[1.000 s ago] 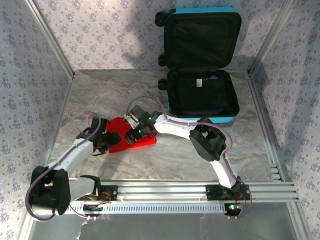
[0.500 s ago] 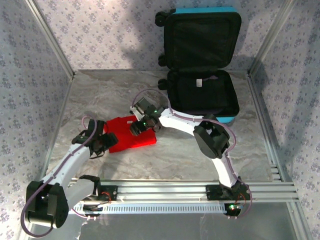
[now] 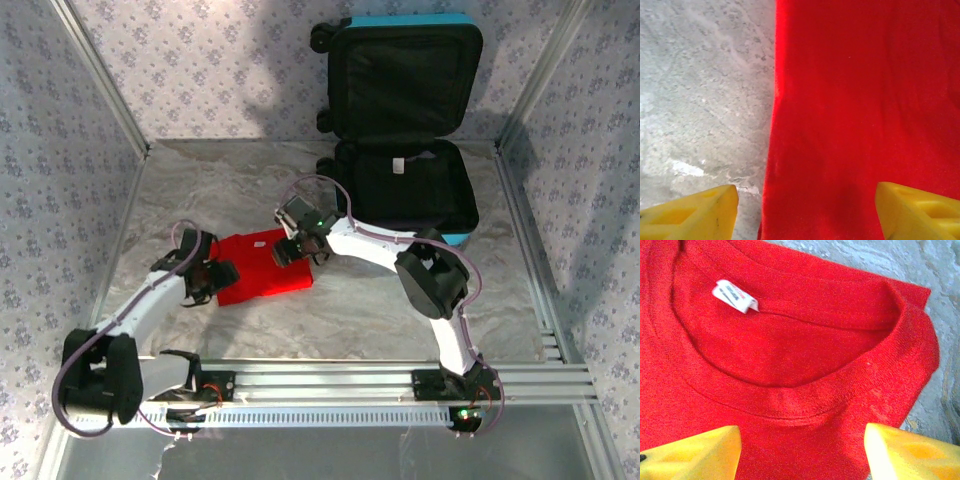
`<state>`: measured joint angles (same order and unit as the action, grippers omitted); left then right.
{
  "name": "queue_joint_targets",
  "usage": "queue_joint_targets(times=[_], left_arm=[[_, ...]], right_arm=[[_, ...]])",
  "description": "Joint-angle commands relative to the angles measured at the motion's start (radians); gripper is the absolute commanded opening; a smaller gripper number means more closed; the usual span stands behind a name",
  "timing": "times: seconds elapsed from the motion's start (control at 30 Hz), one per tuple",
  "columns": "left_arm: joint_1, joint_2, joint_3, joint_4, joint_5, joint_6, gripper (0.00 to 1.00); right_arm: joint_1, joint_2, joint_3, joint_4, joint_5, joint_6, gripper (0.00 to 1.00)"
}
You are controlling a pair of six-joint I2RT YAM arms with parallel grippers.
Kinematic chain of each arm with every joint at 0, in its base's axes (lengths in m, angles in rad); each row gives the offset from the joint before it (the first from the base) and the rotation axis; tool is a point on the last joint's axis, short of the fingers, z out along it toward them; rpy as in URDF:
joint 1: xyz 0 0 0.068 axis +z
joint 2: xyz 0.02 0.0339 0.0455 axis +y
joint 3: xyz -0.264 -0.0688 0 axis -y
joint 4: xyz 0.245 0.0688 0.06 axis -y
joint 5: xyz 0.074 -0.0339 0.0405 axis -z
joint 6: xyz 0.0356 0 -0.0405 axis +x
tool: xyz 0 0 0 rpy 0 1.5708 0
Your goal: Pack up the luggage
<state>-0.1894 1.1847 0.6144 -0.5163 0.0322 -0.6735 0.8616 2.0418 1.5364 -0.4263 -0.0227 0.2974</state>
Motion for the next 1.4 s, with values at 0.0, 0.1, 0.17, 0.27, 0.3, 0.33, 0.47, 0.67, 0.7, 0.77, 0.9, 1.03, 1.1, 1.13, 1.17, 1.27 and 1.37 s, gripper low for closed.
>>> queue_joint_targets(times=[0.0,0.1,0.17,0.27,0.3,0.33,0.47,0.67,0.7,0.77,0.9,1.03,1.1,1.13,1.17,1.27,1.37], left_arm=[[0.01,0.041,0.054,0.054,0.041,0.031,0.72],[0.01,0.074,0.066,0.069,0.049,0.037,0.72],[0.01,0.096,0.071,0.077,0.052,0.041,0.72],[0.01,0.128,0.077,0.087,0.055,0.043,0.71],[0.01,0.136,0.079,0.09,0.056,0.045,0.71],[0.01,0.147,0.079,0.093,0.058,0.046,0.71],[0.01,0.176,0.077,0.109,0.063,0.048,0.7],[0.01,0.2,0.077,0.116,0.069,0.052,0.7],[0.01,0.202,0.077,0.116,0.069,0.054,0.7],[0.01,0.205,0.077,0.118,0.071,0.055,0.7],[0.009,0.216,0.08,0.125,0.077,0.057,0.7],[0.01,0.23,0.082,0.129,0.088,0.061,0.69],[0.01,0.235,0.081,0.131,0.089,0.062,0.69],[0.01,0.238,0.078,0.134,0.092,0.061,0.69],[0.01,0.241,0.075,0.137,0.094,0.061,0.69],[0.01,0.248,0.069,0.148,0.107,0.057,0.69],[0.008,0.253,0.063,0.169,0.126,0.05,0.68]], right_arm=[[-0.003,-0.029,-0.01,-0.034,0.066,0.05,0.68],[-0.004,-0.028,-0.015,-0.042,0.082,0.062,0.7],[-0.005,-0.018,-0.012,-0.047,0.078,0.066,0.7],[-0.009,-0.005,-0.01,-0.05,0.077,0.07,0.7],[-0.01,-0.002,-0.01,-0.05,0.074,0.072,0.7],[-0.011,0.001,-0.009,-0.049,0.072,0.073,0.7],[-0.016,0.011,-0.006,-0.055,0.07,0.08,0.7],[-0.023,0.03,-0.003,-0.063,0.062,0.085,0.7],[-0.023,0.032,-0.002,-0.062,0.056,0.086,0.7],[-0.023,0.042,0.0,-0.062,0.043,0.089,0.7],[-0.024,0.061,-0.001,-0.053,0.024,0.101,0.7],[-0.023,0.081,0.0,-0.042,0.004,0.107,0.7],[-0.023,0.095,0.006,-0.04,-0.011,0.108,0.7],[-0.023,0.103,0.01,-0.039,-0.02,0.11,0.7],[-0.021,0.11,0.013,-0.039,-0.03,0.109,0.7],[-0.016,0.118,0.012,-0.021,-0.066,0.102,0.7],[-0.004,0.115,0.01,0.02,-0.135,0.093,0.7]])
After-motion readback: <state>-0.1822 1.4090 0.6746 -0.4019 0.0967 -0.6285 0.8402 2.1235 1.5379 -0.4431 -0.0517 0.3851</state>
